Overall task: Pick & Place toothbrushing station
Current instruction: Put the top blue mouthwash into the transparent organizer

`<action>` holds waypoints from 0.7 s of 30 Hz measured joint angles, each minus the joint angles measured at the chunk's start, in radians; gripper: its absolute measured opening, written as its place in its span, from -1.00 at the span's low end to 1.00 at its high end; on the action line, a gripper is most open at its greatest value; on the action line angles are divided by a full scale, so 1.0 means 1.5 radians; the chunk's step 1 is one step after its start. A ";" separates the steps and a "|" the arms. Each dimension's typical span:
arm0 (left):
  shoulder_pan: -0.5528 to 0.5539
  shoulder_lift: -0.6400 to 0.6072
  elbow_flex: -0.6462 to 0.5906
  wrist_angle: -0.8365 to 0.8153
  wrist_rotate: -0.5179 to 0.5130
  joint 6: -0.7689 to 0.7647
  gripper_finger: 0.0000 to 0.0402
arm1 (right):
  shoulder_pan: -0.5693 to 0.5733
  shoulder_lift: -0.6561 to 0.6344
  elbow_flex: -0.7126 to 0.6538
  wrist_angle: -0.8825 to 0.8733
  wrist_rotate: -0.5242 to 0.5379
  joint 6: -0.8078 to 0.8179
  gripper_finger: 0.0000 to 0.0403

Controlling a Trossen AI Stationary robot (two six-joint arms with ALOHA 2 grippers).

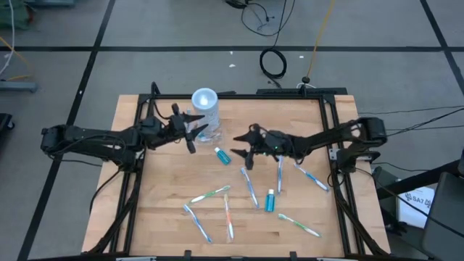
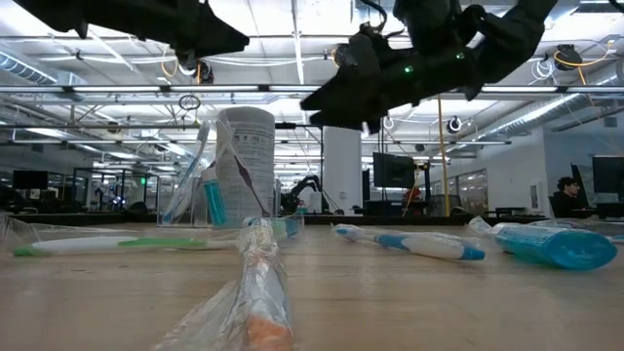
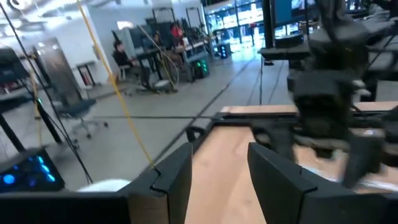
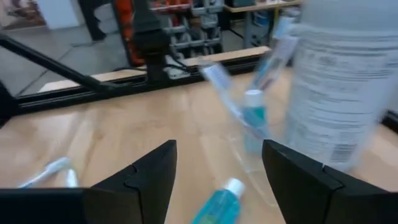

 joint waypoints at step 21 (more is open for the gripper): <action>0.028 0.000 0.000 -0.001 0.000 -0.010 -0.21 | 0.062 0.289 0.148 -0.013 0.125 0.082 0.21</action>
